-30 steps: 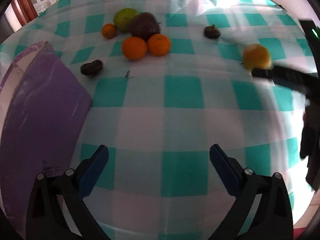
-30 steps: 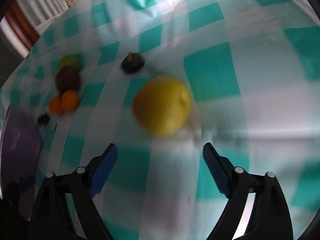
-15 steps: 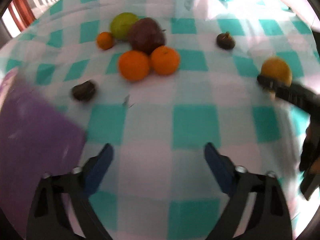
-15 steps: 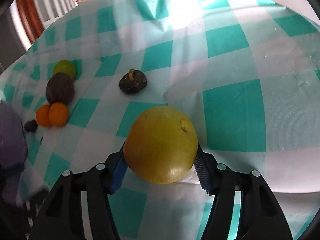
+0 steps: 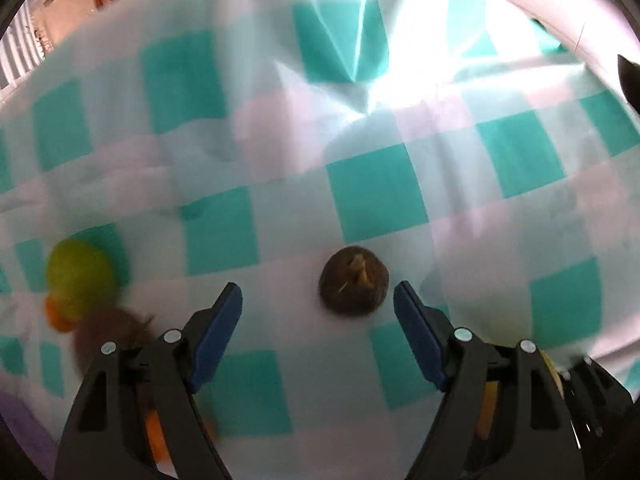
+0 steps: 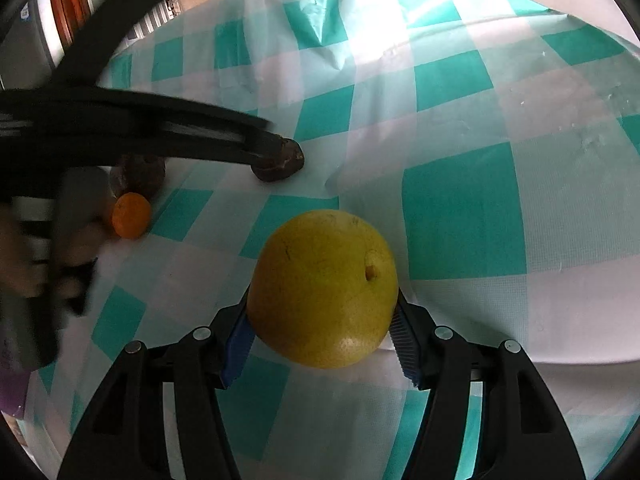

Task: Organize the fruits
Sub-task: 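Grasp the small dark brown fruit with the left tool, then carry the pear and dark fruit over the box with both tools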

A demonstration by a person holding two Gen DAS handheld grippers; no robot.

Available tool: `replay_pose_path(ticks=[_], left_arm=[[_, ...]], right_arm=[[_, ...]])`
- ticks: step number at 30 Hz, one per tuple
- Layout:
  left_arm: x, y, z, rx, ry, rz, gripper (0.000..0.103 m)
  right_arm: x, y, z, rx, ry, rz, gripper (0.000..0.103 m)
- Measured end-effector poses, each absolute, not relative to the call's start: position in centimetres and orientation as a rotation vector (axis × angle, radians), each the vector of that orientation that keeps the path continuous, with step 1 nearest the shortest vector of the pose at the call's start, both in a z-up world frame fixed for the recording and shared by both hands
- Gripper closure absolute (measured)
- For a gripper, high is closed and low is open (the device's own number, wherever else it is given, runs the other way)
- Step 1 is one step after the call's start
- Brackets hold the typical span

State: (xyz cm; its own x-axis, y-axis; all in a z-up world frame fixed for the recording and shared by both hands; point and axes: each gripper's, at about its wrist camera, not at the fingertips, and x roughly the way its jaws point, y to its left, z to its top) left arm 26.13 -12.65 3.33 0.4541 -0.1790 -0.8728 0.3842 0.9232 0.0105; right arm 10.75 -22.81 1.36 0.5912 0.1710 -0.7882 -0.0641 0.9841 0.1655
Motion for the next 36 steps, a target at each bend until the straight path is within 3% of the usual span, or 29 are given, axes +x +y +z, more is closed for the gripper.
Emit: replay_pose_path(ticks=[3, 5, 6, 14, 24, 36], left_arm=[[27.1, -13.6, 2.1, 0.205, 1.076, -0.392, 0.041], [27.2, -14.2, 1.6, 0.246, 1.073, -0.392, 0.058], [27.6, -14.2, 1.5, 0.257, 1.067, -0.395, 0.060], [25.6, -12.1, 2.7, 0.193, 1.052, -0.342, 0.062], [17.0, -6.7, 6.8, 0.141, 1.043, -0.301, 0.062], [10.2, -4.1, 7.7, 0.087, 1.053, -0.398, 0.062]], right_arm=[[10.9, -23.0, 1.3, 0.139, 0.926, 0.145, 0.043], [10.9, -23.2, 1.4, 0.154, 0.924, 0.152, 0.043], [11.0, -23.3, 1.4, 0.157, 0.924, 0.154, 0.043], [11.6, -23.1, 1.3, 0.156, 0.923, 0.155, 0.043], [11.4, -22.2, 2.0, 0.086, 0.972, 0.126, 0.045], [1.6, -19.8, 4.0, 0.308, 1.012, 0.090, 0.045]])
